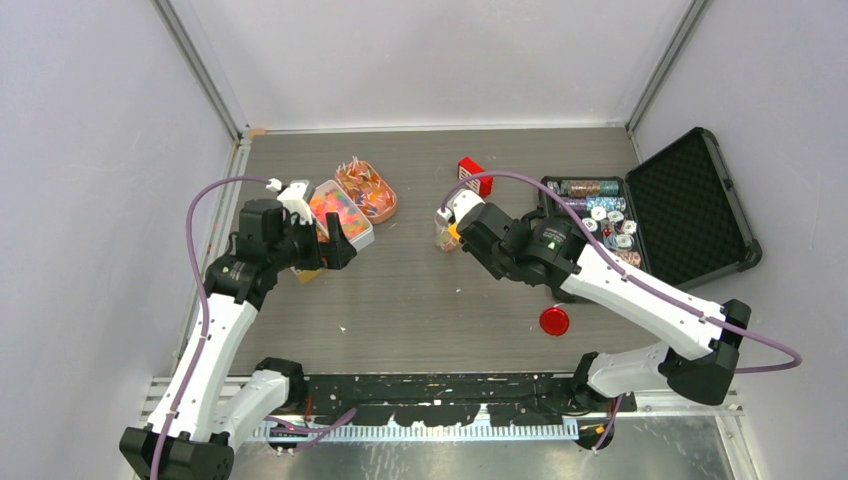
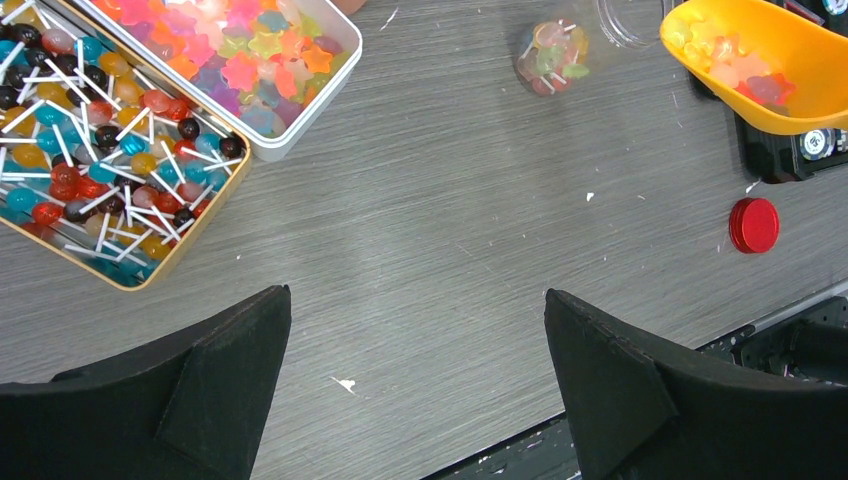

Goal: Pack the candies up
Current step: Place the fake candies in the packing bottle.

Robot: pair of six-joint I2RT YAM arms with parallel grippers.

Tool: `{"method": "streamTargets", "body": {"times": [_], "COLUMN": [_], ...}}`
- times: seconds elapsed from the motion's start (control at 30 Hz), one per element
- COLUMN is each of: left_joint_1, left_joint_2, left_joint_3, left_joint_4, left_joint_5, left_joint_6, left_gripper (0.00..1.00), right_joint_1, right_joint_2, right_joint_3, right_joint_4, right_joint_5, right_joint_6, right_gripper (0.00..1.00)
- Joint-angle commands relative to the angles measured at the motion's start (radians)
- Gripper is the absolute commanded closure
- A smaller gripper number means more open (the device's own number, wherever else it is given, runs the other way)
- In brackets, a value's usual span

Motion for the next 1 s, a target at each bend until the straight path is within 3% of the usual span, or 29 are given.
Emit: {"method": "streamTargets", "body": {"times": [0.0, 0.97], "left_joint_1": [-0.004, -0.004], "left_joint_2": [-0.014, -0.008], "left_joint_3": [-0.003, -0.002], "left_joint_4": [0.014, 0.013], "left_joint_5": [0.012, 0.011], "left_joint_6": [0.012, 0.012], "left_gripper": [0.00, 0.00], "right_joint_1": [-0.001, -0.001], "right_joint_2": [0.021, 0.119], "right_joint_3": [0.073, 0.214], "right_joint_4": [0.003, -0.140], "right_joint_5": [-0.006, 0.013], "right_joint_6": [-0.002, 0.002], "right_gripper": [1.00, 1.00]}}
